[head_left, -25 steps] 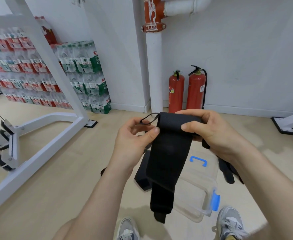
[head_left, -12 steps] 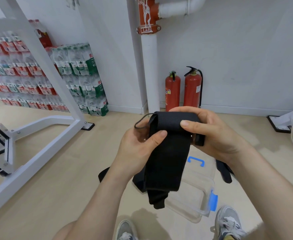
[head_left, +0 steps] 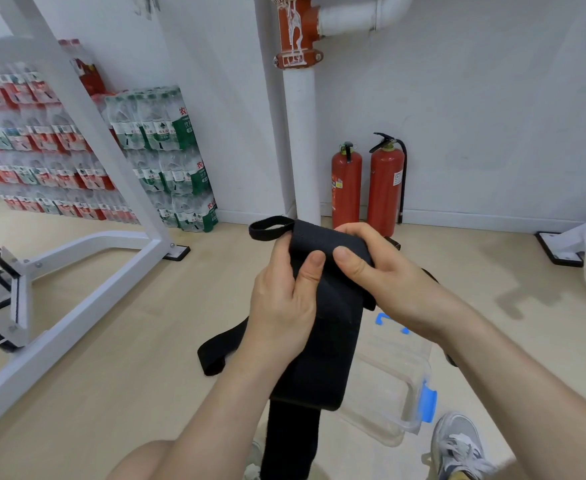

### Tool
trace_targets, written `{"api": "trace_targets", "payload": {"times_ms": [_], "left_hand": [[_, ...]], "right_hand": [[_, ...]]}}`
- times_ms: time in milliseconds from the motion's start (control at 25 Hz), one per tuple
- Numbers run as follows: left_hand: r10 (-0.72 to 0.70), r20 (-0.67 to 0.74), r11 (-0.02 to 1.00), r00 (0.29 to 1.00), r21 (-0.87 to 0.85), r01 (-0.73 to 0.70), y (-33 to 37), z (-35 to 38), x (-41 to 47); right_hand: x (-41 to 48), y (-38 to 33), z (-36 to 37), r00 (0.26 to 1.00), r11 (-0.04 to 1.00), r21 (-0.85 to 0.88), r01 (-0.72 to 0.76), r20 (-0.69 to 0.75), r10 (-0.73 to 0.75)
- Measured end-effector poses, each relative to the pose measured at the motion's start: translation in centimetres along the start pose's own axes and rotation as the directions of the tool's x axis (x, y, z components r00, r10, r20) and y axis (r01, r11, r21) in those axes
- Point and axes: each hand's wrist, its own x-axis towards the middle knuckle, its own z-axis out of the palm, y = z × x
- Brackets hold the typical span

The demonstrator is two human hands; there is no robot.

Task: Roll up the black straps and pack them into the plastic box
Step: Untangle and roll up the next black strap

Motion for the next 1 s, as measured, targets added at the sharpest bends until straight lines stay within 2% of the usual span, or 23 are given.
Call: {"api": "trace_targets", "payload": {"times_ms": [80, 200, 280, 400, 560, 720, 840, 1000], "left_hand": [[-0.086, 0.042, 0.991, 0.995, -0.097, 0.089, 0.1, 0.0, -0.1], [-0.279, 0.146, 0.870, 0.949, -0.379, 0.315, 0.5, -0.6, 0.2], [-0.294, 0.167, 0.860, 0.941, -0.384, 0.337, 0.7, -1.2, 0.5], [-0.252, 0.177, 0.870, 0.951, -0.389, 0.303, 0.5, -1.7, 0.5], [-0.095, 0.212, 0.911, 0.973, -0.376, 0.171, 0.2, -1.6, 0.2], [-0.018, 0.205, 0.938, 0.979, -0.335, 0.087, 0.3, -1.8, 0.2], [-0.046, 0.243, 0.935, 0.969, -0.331, 0.128, 0.5, -2.3, 0.3], [-0.213, 0.326, 0.881, 0.921, -0.345, 0.325, 0.4, -2.9, 0.4]], "right_hand": [[-0.1, -0.3, -0.3, 1.000, 0.997, -0.075, 0.023, 0.008, -0.023], [0.1, -0.7, -0.9, 0.992, 0.957, -0.262, 0.125, 0.043, -0.117], [0.0, -0.7, -0.9, 0.983, 0.927, -0.328, 0.183, 0.083, -0.165], [-0.1, -1.1, -1.3, 0.993, 0.963, -0.247, 0.111, 0.063, -0.098], [-0.3, -1.7, -2.5, 0.973, 0.996, -0.070, -0.050, 0.222, 0.064], [-0.1, -1.5, -2.0, 0.967, 0.995, -0.011, -0.103, 0.231, 0.103], [-0.5, -2.0, -1.8, 0.974, 0.998, 0.000, -0.070, 0.214, 0.069], [-0.9, -2.4, -1.5, 0.991, 0.997, 0.060, -0.041, 0.130, 0.033]]}}
